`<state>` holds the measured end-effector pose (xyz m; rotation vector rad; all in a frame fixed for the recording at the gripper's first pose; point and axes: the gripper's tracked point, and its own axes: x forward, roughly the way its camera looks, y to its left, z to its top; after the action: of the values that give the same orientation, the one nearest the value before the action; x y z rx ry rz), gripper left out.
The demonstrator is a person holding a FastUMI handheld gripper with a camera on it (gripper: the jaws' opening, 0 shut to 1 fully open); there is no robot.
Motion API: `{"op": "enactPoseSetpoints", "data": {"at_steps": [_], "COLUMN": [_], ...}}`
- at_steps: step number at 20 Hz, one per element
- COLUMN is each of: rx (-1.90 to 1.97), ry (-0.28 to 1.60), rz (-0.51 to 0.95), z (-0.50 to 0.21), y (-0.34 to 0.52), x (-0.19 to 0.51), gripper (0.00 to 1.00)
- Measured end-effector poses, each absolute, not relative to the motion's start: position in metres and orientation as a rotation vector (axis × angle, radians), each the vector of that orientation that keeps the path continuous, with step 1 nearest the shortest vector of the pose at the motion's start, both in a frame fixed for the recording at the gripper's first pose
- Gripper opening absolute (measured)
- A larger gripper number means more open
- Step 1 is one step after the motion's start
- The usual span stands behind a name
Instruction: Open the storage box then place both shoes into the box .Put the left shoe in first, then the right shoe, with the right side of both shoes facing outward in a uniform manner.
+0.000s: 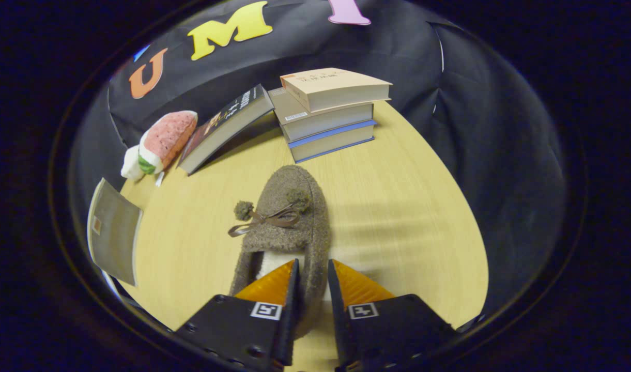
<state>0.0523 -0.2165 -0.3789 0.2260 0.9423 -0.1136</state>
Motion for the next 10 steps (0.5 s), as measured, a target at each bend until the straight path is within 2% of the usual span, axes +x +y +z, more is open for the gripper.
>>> {"op": "enactPoseSetpoints", "data": {"at_steps": [1, 4, 10], "rx": [0.214, 0.264, 0.36], "ry": [0.94, 0.949, 0.923], "rz": [-0.134, -0.165, -0.183], "z": [-0.38, -0.38, -0.351], "y": [-0.22, -0.218, -0.195], "x": [0.053, 0.054, 0.046], "gripper": [0.19, 0.0, 0.0]}}
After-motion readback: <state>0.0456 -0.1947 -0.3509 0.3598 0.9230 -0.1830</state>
